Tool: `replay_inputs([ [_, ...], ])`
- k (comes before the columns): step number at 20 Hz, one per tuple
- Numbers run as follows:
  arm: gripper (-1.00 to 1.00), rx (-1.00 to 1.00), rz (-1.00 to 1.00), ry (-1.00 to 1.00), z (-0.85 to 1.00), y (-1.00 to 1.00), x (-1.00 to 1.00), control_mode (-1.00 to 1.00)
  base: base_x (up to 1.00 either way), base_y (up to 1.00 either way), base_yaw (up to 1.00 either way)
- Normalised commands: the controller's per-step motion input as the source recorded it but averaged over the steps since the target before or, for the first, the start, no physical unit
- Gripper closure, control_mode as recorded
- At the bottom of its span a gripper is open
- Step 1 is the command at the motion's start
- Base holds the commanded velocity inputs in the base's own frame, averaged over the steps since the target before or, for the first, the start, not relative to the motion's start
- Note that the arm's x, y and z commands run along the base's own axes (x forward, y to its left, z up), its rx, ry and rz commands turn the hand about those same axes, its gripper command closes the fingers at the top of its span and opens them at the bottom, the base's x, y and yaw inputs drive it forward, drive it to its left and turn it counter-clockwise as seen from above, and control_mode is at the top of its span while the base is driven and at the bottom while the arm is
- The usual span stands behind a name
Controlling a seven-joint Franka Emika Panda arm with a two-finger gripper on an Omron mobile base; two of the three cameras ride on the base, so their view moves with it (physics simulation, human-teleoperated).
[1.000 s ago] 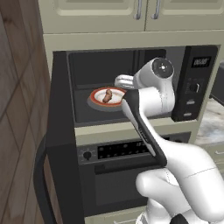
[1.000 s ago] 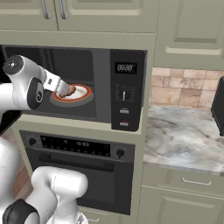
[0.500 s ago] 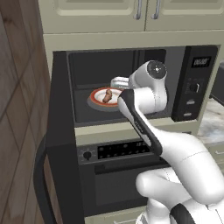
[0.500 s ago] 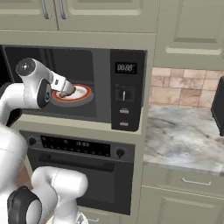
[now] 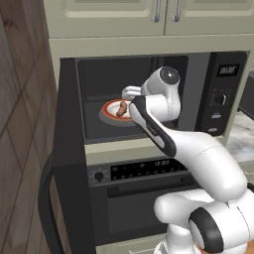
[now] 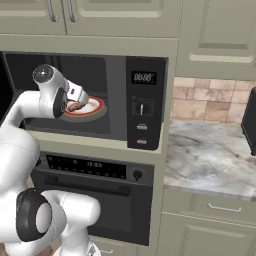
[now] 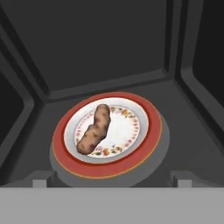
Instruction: Retrieve the reheated potato from the microwave, then place the potato, cheese, and condiment on the cutting board.
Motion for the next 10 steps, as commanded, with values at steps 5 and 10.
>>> replay_inputs([
  [5,-1.0,0.0,0.0,0.01,-0.2,0.1,0.44,-1.0,0.0,0.0,0.0],
  [10,-1.0,0.0,0.0,0.09,-0.23,0.14,0.4,-1.0,0.0,0.0,0.0],
])
